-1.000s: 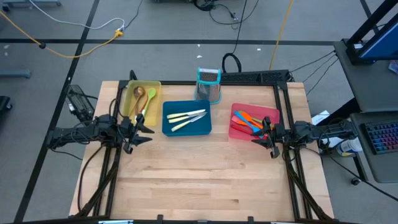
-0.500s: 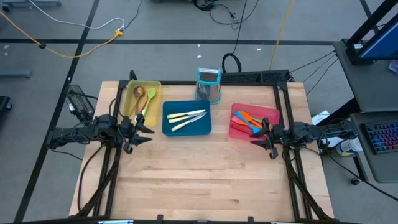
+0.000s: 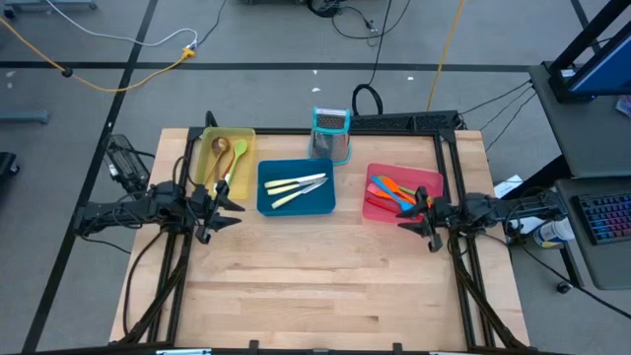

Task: Pick & Place Kitchen Items
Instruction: Return to Home Position

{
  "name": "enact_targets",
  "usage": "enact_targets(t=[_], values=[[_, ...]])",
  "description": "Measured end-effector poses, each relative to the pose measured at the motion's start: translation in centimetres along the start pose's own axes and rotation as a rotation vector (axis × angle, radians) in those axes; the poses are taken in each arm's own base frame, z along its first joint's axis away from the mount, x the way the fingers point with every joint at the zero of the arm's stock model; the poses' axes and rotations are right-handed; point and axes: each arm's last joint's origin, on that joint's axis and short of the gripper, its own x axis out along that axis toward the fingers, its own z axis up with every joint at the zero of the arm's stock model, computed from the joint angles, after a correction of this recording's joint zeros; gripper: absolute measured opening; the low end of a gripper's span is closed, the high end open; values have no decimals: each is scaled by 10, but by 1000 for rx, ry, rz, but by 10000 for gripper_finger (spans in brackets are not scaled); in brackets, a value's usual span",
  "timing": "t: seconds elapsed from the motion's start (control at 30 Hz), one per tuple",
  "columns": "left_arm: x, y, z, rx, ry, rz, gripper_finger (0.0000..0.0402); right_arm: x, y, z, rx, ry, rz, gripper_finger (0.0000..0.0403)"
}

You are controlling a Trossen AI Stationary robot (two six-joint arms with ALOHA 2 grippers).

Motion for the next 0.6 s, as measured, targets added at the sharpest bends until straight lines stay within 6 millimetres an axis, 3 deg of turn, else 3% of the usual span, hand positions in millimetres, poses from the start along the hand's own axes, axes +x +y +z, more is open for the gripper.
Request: enact_targets(t=[0.6], values=[[0,0,0,0,0,0,157,0,1,4,2,-43,9,116]])
